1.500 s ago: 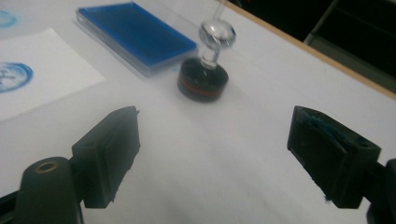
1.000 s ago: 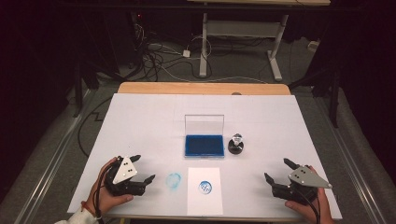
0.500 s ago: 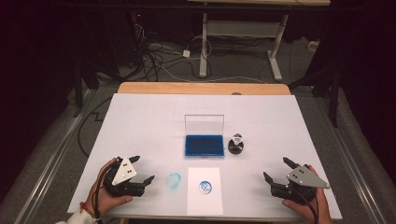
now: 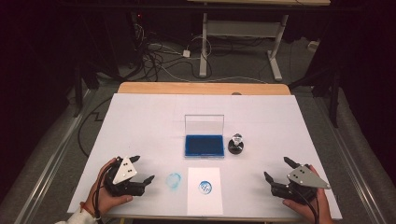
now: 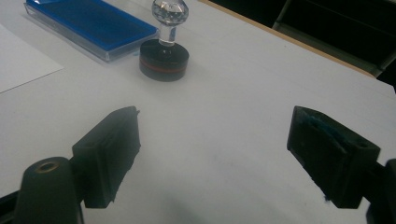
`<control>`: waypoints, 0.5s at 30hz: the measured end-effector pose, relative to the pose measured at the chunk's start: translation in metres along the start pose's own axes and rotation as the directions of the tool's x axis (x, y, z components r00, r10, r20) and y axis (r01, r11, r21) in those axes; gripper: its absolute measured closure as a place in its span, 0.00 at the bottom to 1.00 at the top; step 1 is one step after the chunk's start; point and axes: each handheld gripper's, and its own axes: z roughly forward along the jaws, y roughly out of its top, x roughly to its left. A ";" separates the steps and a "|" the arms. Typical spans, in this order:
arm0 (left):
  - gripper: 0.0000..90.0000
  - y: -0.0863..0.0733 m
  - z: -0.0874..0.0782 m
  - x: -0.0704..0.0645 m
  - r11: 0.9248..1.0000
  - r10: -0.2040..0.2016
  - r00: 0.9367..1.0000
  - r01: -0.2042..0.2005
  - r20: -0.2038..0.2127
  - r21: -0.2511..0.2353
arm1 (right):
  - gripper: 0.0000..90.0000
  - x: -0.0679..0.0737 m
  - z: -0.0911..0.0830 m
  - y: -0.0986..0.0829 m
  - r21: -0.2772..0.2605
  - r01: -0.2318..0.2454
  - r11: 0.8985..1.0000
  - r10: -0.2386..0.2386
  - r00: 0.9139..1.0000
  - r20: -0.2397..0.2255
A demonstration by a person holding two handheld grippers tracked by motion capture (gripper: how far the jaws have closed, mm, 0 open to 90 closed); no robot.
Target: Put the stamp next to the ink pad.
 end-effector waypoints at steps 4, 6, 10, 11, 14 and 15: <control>0.19 0.002 0.001 -0.001 1.000 0.002 1.000 -0.002 -0.001 0.000 | 0.19 -0.001 0.000 -0.001 0.004 -0.011 1.000 0.011 1.000 0.011; 0.19 0.002 0.002 -0.001 1.000 0.001 1.000 -0.001 0.000 0.002 | 0.19 -0.002 0.000 -0.001 0.003 -0.021 1.000 0.020 1.000 0.009; 0.19 0.003 0.004 -0.001 1.000 0.002 1.000 -0.002 0.002 0.004 | 0.20 -0.002 -0.001 -0.001 0.001 -0.005 1.000 0.005 1.000 0.025; 0.19 0.004 0.005 -0.001 1.000 0.003 1.000 -0.003 0.003 0.007 | 0.20 -0.002 -0.001 -0.001 0.000 -0.002 1.000 0.002 1.000 0.028; 0.19 0.004 0.007 -0.001 1.000 0.010 1.000 -0.010 0.006 0.013 | 0.20 -0.003 -0.001 -0.003 0.004 -0.003 1.000 0.002 0.999 0.034; 0.19 0.005 0.007 -0.001 1.000 0.010 1.000 -0.010 0.008 0.012 | 0.20 -0.003 -0.001 -0.003 0.005 0.001 1.000 -0.001 0.999 0.032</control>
